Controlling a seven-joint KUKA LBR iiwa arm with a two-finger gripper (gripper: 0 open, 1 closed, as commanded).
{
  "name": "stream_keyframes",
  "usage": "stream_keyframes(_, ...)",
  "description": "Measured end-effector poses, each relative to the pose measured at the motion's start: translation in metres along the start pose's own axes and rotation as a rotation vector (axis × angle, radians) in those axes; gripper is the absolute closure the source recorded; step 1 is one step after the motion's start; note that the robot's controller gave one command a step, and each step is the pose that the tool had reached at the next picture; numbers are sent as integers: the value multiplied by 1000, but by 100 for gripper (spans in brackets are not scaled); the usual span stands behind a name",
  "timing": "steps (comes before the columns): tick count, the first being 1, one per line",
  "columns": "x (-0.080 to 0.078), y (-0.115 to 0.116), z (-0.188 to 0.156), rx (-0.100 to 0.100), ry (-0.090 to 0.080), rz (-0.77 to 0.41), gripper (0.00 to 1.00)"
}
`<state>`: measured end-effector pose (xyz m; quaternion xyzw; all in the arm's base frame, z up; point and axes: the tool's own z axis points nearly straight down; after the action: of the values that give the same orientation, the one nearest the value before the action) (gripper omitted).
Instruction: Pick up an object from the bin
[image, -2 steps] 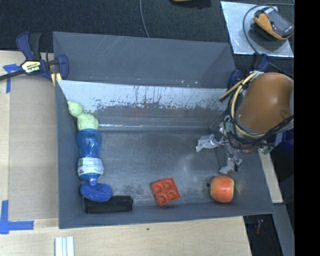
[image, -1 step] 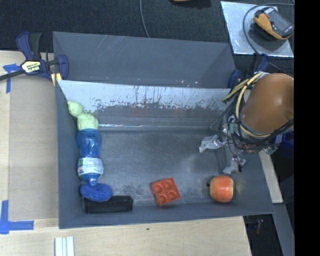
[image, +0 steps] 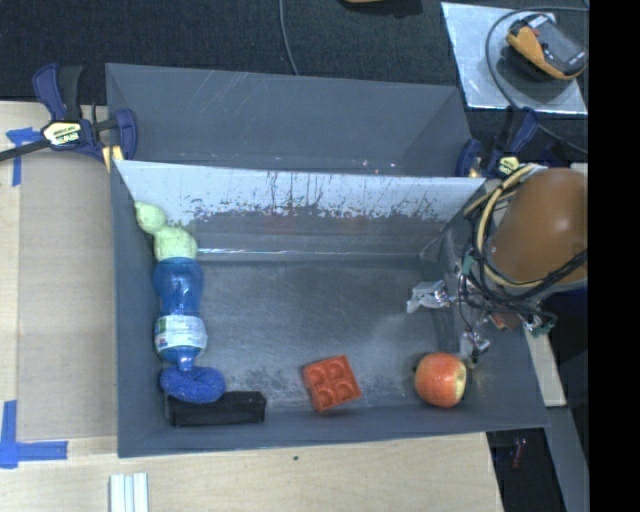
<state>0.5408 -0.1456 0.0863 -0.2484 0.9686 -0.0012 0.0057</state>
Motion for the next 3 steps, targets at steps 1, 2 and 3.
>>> stream_keyframes(1,26,18,10,-1,-11,-111,0)
stream_keyframes(2,47,24,11,-2,-14,6,0)
stream_keyframes(3,48,24,14,-3,-16,0,100)
